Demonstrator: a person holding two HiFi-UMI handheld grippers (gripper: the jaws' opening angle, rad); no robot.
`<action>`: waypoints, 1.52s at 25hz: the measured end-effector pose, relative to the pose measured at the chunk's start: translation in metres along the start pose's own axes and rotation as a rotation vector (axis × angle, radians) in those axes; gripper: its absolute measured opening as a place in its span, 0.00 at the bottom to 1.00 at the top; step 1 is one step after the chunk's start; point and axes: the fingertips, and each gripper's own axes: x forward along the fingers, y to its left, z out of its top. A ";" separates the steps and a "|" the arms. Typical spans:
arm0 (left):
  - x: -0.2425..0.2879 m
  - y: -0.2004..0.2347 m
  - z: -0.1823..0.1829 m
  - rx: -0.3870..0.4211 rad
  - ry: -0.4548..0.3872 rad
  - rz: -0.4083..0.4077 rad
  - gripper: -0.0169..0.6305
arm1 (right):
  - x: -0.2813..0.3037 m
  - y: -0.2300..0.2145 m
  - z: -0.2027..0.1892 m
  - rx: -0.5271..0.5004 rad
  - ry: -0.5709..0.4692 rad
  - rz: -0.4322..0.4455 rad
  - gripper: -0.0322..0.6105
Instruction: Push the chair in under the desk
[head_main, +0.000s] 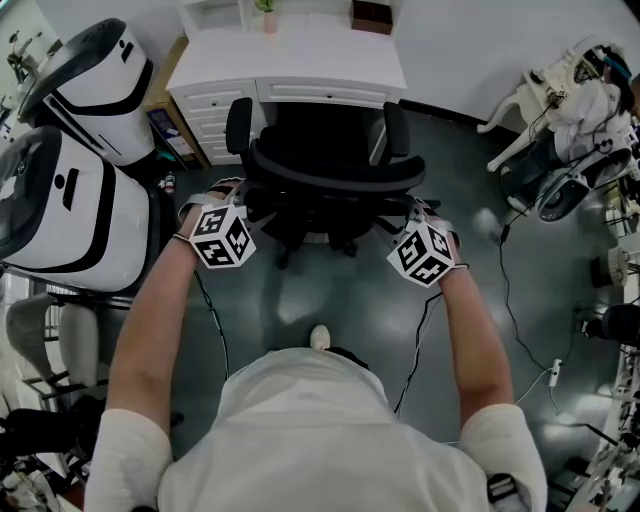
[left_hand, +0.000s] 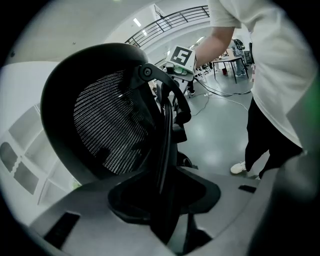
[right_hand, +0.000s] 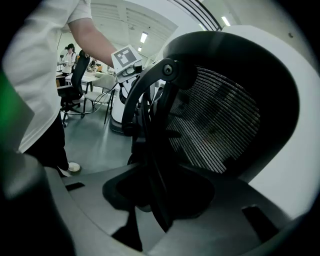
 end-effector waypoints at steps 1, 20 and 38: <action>0.002 0.002 -0.001 -0.002 0.000 -0.004 0.26 | 0.002 -0.001 0.000 0.002 0.002 -0.001 0.27; 0.020 0.042 -0.020 -0.036 0.025 -0.008 0.28 | 0.031 -0.035 0.005 0.011 -0.001 -0.001 0.27; 0.034 0.064 -0.023 -0.048 0.031 -0.026 0.28 | 0.043 -0.058 0.003 0.001 -0.021 -0.009 0.27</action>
